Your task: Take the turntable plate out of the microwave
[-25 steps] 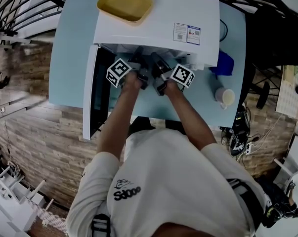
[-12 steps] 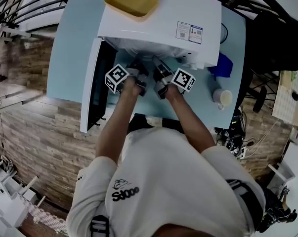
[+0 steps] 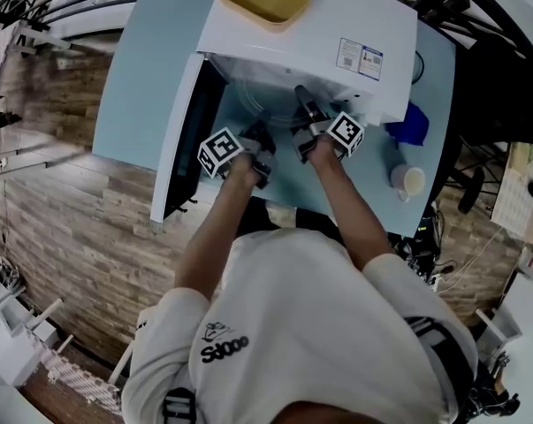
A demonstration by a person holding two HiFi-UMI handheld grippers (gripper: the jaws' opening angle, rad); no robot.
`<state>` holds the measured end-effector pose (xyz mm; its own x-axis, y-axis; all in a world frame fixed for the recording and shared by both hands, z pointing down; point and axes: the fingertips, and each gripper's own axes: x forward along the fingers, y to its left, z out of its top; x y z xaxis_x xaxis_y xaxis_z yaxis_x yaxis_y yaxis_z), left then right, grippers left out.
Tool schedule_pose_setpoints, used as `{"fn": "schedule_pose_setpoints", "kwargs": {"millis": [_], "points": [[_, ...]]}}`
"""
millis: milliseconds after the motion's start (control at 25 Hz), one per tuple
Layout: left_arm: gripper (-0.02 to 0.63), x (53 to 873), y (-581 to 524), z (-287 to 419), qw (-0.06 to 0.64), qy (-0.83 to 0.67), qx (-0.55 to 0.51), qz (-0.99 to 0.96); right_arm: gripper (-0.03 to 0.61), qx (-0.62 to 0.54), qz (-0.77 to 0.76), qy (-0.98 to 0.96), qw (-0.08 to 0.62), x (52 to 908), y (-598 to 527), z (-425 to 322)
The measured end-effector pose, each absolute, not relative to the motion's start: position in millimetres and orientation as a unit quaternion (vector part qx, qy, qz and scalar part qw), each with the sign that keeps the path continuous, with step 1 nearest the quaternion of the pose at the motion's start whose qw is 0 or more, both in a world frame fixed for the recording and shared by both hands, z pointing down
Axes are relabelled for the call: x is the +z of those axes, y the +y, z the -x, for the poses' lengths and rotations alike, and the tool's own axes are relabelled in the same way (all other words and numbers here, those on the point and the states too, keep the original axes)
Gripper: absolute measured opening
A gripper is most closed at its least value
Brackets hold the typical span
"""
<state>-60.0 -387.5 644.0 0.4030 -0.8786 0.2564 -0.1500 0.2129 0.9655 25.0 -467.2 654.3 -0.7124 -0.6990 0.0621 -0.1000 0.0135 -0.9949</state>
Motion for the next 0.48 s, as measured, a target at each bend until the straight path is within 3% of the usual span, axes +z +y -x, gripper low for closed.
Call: {"fn": "schedule_pose_setpoints", "kwargs": {"millis": [200, 320, 480], "points": [[0.046, 647.5, -372.7, 56.7, 0.627, -0.455, -0.270, -0.572, 0.162, -0.654, 0.312, 0.640, 0.255, 667.0, -465.0, -30.2], [0.046, 649.0, -363.7, 53.4, 0.631, -0.448, -0.258, -0.579, 0.041, -0.675, 0.322, 0.609, 0.265, 676.9, -459.0, -34.1], [0.046, 647.4, -350.7, 53.6, 0.631, -0.441, -0.261, -0.582, 0.028, -0.706, 0.300, 0.576, 0.284, 674.4, -446.0, -33.6]]}}
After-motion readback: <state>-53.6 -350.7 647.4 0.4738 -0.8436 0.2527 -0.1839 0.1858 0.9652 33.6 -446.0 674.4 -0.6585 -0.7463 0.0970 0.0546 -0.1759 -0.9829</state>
